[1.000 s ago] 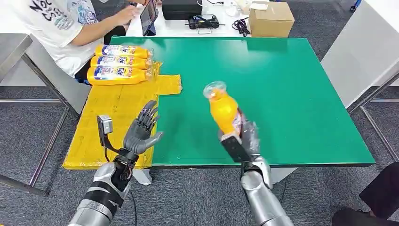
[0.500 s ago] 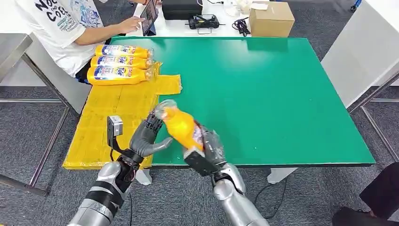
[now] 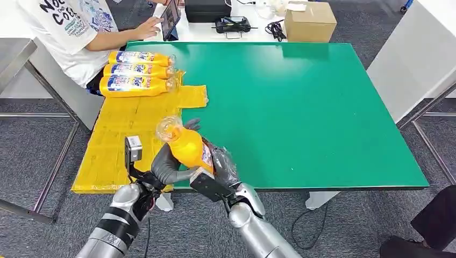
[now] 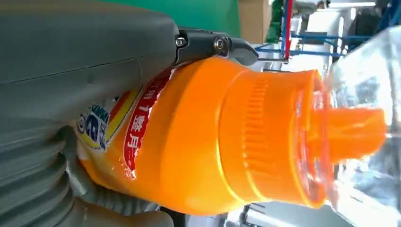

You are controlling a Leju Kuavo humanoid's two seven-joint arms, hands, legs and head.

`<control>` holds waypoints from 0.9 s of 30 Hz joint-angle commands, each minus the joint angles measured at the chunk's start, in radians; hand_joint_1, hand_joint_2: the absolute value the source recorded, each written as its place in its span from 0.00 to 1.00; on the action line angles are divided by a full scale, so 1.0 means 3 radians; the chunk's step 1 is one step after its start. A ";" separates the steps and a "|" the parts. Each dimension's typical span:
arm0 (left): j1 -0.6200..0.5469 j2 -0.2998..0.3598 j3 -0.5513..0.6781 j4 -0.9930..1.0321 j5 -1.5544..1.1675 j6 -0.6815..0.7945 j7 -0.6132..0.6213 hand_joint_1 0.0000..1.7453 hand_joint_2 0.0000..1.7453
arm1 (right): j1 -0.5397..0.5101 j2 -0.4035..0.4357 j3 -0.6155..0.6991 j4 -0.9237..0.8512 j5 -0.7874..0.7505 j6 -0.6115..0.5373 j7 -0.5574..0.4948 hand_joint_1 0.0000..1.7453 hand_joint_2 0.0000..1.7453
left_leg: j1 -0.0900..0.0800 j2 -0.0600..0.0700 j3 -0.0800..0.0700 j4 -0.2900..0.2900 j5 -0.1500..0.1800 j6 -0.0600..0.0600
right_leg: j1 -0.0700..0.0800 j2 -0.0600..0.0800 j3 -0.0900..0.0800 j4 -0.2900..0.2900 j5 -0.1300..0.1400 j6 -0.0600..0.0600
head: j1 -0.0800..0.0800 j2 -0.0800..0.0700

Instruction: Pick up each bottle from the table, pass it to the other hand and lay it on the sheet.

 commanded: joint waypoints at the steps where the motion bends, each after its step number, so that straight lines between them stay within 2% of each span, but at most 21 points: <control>1: -0.0071 0.0133 -0.0406 -0.0078 0.0060 -0.0156 0.0011 0.00 1.00 | -0.0292 0.0136 0.0489 0.0659 0.0112 0.0094 0.0118 1.00 1.00 | 0.0002 0.0006 0.0011 -0.0001 -0.0004 -0.0004 | 0.0003 0.0005 0.0008 -0.0001 -0.0002 -0.0006 | 0.0000 0.0000; 3: -0.0071 0.0138 -0.0415 -0.0076 0.0058 -0.0158 0.0017 0.00 1.00 | -0.0297 0.0141 0.0493 0.0676 0.0106 0.0095 0.0117 1.00 1.00 | 0.0006 0.0008 0.0026 0.0001 -0.0012 -0.0007 | 0.0007 0.0007 0.0024 -0.0001 -0.0009 -0.0011 | -0.0001 0.0000; 4: -0.0073 0.0145 -0.0422 -0.0066 0.0057 -0.0162 0.0024 0.00 1.00 | -0.0298 0.0142 0.0501 0.0699 0.0103 0.0094 0.0115 1.00 1.00 | 0.0004 0.0003 0.0013 -0.0001 -0.0005 -0.0004 | 0.0004 0.0003 0.0011 -0.0002 -0.0004 -0.0006 | -0.0001 0.0000; 10: -0.0073 0.0153 -0.0442 -0.0048 0.0041 -0.0157 0.0027 0.00 1.00 | -0.0307 0.0148 0.0529 0.0737 0.0107 0.0118 0.0114 1.00 1.00 | 0.0004 0.0000 0.0008 -0.0001 -0.0002 -0.0003 | 0.0003 0.0000 0.0007 -0.0002 -0.0003 -0.0005 | -0.0001 0.0000; 11: -0.0078 0.0153 -0.0450 -0.0026 0.0026 -0.0139 0.0029 0.08 1.00 | -0.0308 0.0155 0.0539 0.0746 0.0111 0.0117 0.0118 1.00 1.00 | 0.0006 0.0000 0.0021 0.0001 -0.0009 -0.0005 | 0.0005 -0.0001 0.0020 0.0000 -0.0010 -0.0009 | -0.0001 0.0000; 12: -0.0083 0.0147 -0.0443 -0.0007 0.0018 -0.0106 0.0033 1.00 1.00 | -0.0310 0.0157 0.0542 0.0756 0.0105 0.0108 0.0121 1.00 1.00 | 0.0006 0.0000 0.0015 0.0001 -0.0007 -0.0005 | 0.0005 -0.0001 0.0015 -0.0001 -0.0007 -0.0007 | 0.0000 0.0000; 13: -0.0093 0.0144 -0.0452 0.0020 -0.0004 -0.0063 0.0056 1.00 1.00 | -0.0310 0.0155 0.0551 0.0764 0.0100 0.0103 0.0126 1.00 1.00 | 0.0005 -0.0001 0.0009 0.0000 -0.0003 -0.0003 | 0.0004 -0.0001 0.0008 -0.0001 -0.0004 -0.0005 | -0.0001 0.0000; 14: -0.0112 0.0141 -0.0454 0.0084 -0.0024 -0.0012 0.0089 1.00 1.00 | -0.0302 0.0157 0.0560 0.0771 0.0089 0.0096 0.0135 1.00 1.00 | 0.0009 0.0002 0.0031 0.0004 -0.0015 -0.0008 | 0.0008 0.0001 0.0030 0.0002 -0.0015 -0.0013 | 0.0000 0.0000; 15: -0.0116 0.0140 -0.0456 0.0103 -0.0032 0.0006 0.0112 1.00 1.00 | -0.0300 0.0157 0.0561 0.0776 0.0086 0.0089 0.0140 1.00 1.00 | 0.0004 -0.0003 0.0012 -0.0001 -0.0004 -0.0004 | 0.0004 -0.0003 0.0012 -0.0001 -0.0005 -0.0006 | -0.0001 0.0000; 27: -0.0138 0.0051 -0.0310 0.0338 0.0095 0.0120 0.0219 1.00 1.00 | -0.0285 0.0144 0.0589 0.0872 0.0063 0.0045 0.0176 1.00 1.00 | 0.0006 -0.0003 0.0012 0.0000 -0.0004 -0.0004 | 0.0005 -0.0004 0.0012 -0.0002 -0.0006 -0.0006 | 0.0001 0.0000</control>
